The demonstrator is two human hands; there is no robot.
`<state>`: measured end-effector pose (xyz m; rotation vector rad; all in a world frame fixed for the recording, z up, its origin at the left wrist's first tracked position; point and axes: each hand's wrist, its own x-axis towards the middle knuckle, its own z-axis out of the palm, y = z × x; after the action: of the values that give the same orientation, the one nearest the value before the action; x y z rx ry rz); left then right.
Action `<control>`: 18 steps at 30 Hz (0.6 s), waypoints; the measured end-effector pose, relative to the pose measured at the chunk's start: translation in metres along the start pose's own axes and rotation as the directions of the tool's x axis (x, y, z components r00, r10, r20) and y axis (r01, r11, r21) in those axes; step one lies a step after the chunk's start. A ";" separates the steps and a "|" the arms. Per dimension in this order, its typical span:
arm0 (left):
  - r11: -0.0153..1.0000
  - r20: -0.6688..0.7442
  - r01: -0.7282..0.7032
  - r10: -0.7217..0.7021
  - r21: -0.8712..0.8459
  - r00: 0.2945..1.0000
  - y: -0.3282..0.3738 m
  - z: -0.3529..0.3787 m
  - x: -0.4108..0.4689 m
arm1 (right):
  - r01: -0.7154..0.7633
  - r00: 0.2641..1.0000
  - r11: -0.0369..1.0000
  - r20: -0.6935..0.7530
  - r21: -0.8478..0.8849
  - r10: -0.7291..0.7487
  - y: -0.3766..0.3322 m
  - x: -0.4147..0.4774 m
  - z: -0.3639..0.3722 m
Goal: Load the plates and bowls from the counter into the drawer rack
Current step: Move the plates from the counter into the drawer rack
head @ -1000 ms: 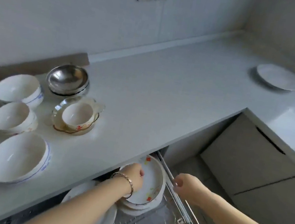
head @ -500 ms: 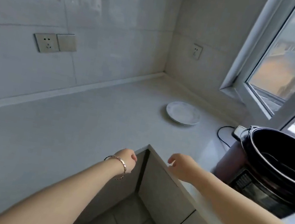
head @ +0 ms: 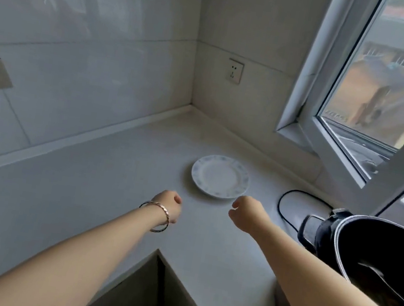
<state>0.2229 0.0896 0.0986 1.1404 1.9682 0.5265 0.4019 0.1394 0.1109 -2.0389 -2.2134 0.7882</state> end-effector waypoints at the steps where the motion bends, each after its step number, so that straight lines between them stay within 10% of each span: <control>1: 1.000 0.010 0.009 -0.009 0.002 1.000 0.006 -0.002 0.025 | -0.025 1.000 0.999 -0.005 0.023 0.025 -0.001 0.025 0.000; 18: 0.975 0.195 0.171 -0.197 0.145 0.961 0.039 0.013 0.338 | -0.587 0.809 0.772 0.130 0.245 0.573 0.026 0.287 0.043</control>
<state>0.1566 0.3991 -0.0256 1.0300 1.9206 0.1777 0.3705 0.3948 -0.0249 -2.5844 -1.3518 1.1149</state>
